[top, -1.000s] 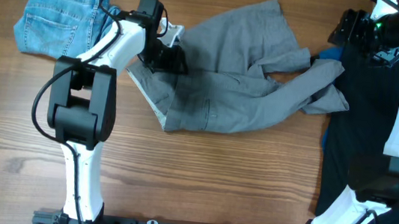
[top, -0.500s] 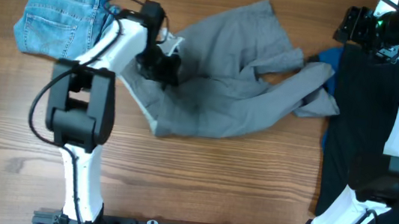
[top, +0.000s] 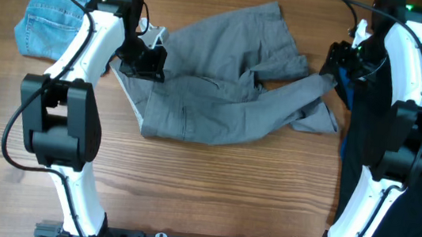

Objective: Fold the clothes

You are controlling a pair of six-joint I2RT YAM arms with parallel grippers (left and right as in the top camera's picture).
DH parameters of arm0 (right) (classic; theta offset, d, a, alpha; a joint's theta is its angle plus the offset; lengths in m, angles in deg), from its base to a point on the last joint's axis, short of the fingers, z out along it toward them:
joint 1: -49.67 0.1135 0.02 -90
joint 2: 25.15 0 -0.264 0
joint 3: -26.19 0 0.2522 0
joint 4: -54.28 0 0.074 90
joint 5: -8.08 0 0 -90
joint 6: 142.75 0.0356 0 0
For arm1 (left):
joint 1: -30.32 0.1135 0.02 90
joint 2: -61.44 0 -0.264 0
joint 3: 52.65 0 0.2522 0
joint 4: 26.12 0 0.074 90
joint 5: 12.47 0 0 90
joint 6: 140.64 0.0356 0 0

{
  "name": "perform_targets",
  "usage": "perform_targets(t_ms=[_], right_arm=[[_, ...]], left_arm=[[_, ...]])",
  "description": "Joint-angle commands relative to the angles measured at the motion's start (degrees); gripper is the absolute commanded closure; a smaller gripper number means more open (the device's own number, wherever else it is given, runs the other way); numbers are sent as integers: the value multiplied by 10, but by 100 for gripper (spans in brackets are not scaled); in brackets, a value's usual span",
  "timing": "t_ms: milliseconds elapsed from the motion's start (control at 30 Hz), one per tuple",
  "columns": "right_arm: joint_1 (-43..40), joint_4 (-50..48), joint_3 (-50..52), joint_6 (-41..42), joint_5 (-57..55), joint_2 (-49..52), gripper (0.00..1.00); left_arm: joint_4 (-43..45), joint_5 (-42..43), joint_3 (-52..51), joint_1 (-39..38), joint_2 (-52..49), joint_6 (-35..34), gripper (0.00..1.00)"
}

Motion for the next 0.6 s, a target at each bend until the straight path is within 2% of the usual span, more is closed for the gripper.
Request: perform_targets(t_ms=[0,100,133,167,233,300,367,467,567], right_arm=[[-2,-41,42,61,48,8,23],[-2,-56,74,127,47,8,24],[-2,-58,80,130,47,8,28],[-3,-59,82,143,38,8,43],[-5,-64,81,152,25,7,55],[-21,-67,74,151,16,6,59],[-34,-68,61,116,32,3,96],[-40,-61,41,46,79,-28,96],[-40,-49,29,-12,90,-131,96]], left_arm=[[0,-5,9,0,20,3,96],[0,-5,9,0,20,3,96],[0,-5,9,0,20,3,96],[0,-5,9,0,20,3,96],[-2,-5,9,1,21,3,96],[-7,-12,9,3,29,3,96],[-7,-11,9,4,47,3,96],[-26,-11,9,4,101,3,96],[-94,-11,9,4,189,-19,96]])
